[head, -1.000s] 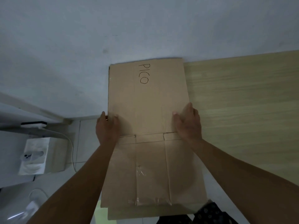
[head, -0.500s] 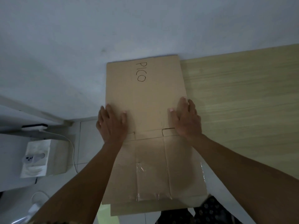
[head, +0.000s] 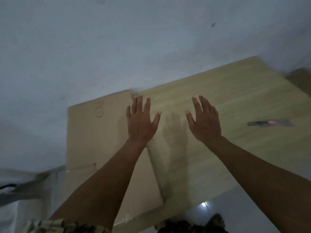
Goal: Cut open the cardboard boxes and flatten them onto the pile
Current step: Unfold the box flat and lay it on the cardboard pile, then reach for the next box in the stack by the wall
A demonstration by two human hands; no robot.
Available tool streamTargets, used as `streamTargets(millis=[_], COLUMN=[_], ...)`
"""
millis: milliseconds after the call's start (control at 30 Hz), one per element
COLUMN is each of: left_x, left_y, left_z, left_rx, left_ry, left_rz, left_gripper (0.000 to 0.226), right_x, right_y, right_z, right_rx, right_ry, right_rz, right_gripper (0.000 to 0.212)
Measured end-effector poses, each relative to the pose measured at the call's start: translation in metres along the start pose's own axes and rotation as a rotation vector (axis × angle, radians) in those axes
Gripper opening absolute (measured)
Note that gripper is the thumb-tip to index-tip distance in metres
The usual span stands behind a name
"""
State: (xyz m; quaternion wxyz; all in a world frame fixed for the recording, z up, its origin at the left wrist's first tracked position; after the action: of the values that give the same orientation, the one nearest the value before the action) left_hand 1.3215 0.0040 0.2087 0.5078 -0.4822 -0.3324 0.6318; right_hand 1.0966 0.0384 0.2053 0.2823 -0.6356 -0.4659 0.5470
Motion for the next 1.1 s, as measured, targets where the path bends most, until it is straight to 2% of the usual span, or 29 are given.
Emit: streamTargets(millis=[500, 733, 1100], left_x=[0.030, 0.018, -0.009], left_y=[0.087, 0.148, 0.263], left_z=[0.444, 0.597, 0.813], left_rx=[0.174, 0.211, 0.260], left_ry=[0.398, 0.515, 0.627], left_rz=[0.010, -0.021, -0.205], left_gripper=[0.063, 0.062, 0.066], right_x=[0.097, 0.113, 0.115], right_y=[-0.194, -0.233, -0.271], right_z=[0.374, 0.516, 0.733], right_rx=[0.110, 0.117, 0.093], right_ry=[0.317, 0.469, 0.680], right_rz=[0.092, 0.087, 0.076], right_gripper=[0.060, 0.060, 0.056])
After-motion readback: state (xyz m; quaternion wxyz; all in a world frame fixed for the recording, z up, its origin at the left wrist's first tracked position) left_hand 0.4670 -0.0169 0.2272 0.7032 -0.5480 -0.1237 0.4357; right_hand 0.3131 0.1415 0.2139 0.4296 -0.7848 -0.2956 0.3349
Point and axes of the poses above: each hand's wrist, its own x-axis away from the middle knuckle, its own y-axis out of the palm, z = x × y, the point moved 10 cm from there along -x, towards the middle knuckle, and after that the axes turned 9 degrees about -y, right-handed, at the moved point
